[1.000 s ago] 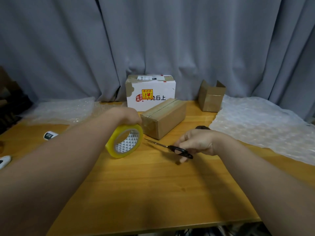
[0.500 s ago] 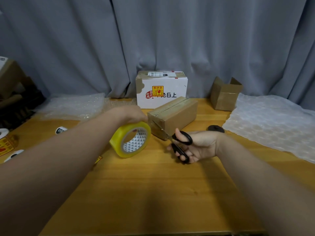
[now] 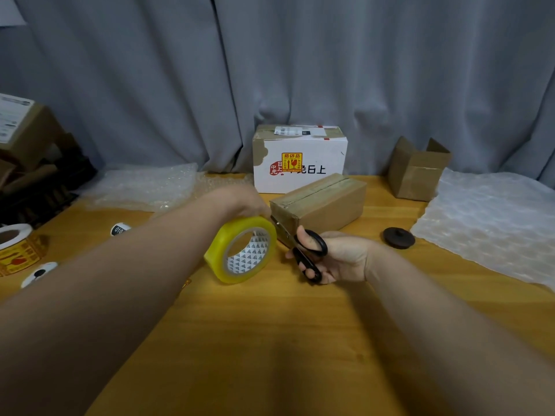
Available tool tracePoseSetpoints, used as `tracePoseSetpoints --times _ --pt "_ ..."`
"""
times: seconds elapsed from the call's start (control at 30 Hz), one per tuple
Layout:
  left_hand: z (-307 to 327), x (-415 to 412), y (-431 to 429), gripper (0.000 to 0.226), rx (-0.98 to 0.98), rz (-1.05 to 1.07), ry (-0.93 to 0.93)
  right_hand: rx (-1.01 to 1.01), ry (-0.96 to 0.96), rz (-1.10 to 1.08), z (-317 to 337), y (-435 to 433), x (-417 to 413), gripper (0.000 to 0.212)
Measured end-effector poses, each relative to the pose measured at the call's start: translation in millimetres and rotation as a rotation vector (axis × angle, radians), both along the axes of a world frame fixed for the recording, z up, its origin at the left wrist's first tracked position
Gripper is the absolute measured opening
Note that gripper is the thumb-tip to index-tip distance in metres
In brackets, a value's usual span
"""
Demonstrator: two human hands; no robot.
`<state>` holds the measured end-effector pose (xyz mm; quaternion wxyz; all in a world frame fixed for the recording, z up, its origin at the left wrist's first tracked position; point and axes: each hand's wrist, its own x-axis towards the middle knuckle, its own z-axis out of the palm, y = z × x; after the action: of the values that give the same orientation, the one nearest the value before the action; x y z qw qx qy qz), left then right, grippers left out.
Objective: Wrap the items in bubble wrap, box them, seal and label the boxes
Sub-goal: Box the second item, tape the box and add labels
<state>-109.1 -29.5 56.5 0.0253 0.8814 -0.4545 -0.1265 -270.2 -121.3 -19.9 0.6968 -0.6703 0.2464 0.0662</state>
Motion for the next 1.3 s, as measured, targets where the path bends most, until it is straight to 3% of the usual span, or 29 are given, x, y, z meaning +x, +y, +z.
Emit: tracePoseSetpoints --times 0.27,0.43,0.6,0.7,0.8,0.9,0.97,1.03,1.1,1.2,1.3 --pt "-0.6 4.5 -2.3 0.018 -0.023 0.027 -0.019 -0.085 -0.074 -0.158 -4.7 11.7 1.6 0.055" --pt "-1.0 2.4 5.4 0.016 -0.077 0.018 -0.021 -0.164 -0.076 -0.171 -3.6 11.7 4.6 0.052" --pt "-1.3 9.2 25.0 0.027 -0.230 0.051 0.069 -0.353 0.078 -0.198 -3.9 7.3 -5.6 0.039" --pt "-12.3 15.9 38.4 0.023 -0.423 0.054 0.317 -0.663 0.223 -0.031 4.6 11.0 -3.7 0.040" --pt "-19.8 14.6 50.5 0.011 -0.538 0.007 0.392 -1.070 0.347 0.134 13.0 12.3 5.2 0.052" --pt "-24.4 11.1 61.8 0.010 -0.661 0.006 0.466 -1.379 0.291 0.050 26.6 23.5 9.8 0.028" --pt "-29.4 6.5 67.1 0.011 -0.732 0.004 0.493 -1.301 -0.002 -0.226 34.8 37.7 13.1 0.020" --pt "-35.5 -2.1 69.9 0.015 -0.798 -0.009 0.497 -0.953 -0.243 -0.322 42.5 54.5 18.1 0.032" --pt "-40.4 -14.7 72.3 0.016 -0.862 -0.027 0.503 -0.736 -0.276 -0.289 40.9 65.0 21.1 0.034" --pt "-46.1 -28.4 75.6 0.015 -0.899 -0.027 0.511 -0.607 -0.307 -0.340 37.8 68.8 21.4 0.027" --pt "-46.1 -33.4 79.8 0.011 -0.893 -0.048 0.532 -0.708 -0.317 -0.355 42.2 70.7 20.0 0.014"
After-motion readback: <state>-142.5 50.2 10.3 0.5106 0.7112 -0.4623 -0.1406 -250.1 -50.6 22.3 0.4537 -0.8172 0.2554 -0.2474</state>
